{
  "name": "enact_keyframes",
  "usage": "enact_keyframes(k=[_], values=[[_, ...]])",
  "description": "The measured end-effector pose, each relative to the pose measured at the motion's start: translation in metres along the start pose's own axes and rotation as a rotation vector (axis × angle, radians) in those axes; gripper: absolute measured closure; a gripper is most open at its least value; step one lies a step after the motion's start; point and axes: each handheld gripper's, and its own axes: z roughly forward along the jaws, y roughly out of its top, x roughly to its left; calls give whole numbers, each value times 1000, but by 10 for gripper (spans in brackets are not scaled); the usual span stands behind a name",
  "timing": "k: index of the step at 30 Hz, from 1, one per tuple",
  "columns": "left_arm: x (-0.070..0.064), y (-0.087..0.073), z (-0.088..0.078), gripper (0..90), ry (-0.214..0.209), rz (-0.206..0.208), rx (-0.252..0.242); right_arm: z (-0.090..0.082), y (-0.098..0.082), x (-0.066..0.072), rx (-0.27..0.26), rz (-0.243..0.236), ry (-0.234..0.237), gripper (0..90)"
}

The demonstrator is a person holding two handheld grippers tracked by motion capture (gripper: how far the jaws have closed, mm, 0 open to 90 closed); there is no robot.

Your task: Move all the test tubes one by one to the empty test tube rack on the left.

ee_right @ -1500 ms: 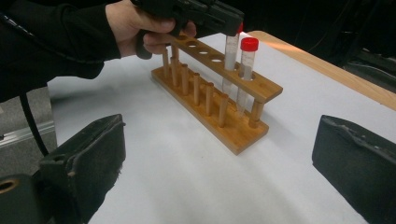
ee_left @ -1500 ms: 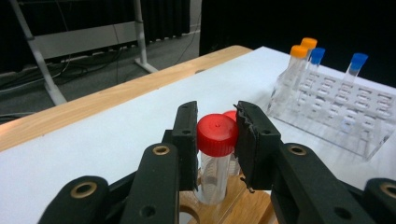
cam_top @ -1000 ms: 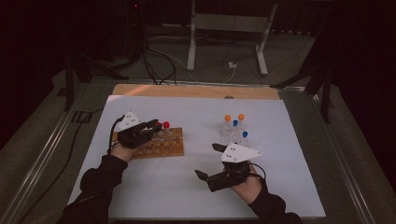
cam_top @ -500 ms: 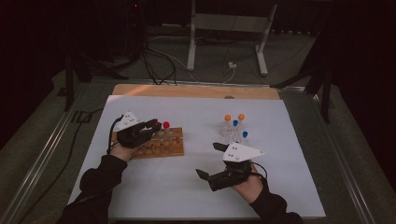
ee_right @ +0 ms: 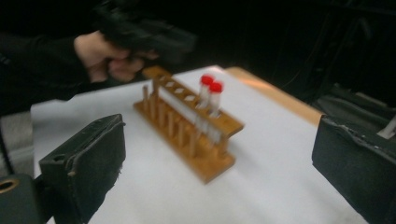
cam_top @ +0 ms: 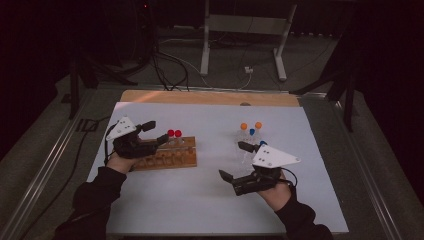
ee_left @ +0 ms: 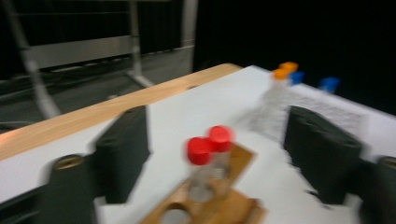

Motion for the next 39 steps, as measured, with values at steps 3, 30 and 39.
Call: enact_keyframes(k=[3,30,39], values=[[-8,3,-9,123,-31,12,4,-8,6,-11,-23,10,-34,25],[-69,-41,-46,6,-106,83,-2,-36,-47,-85,84,115,-280,144],[-78,-46,-48,6,-119,94,-1,-25,-87,-102,186,178,-309,361]])
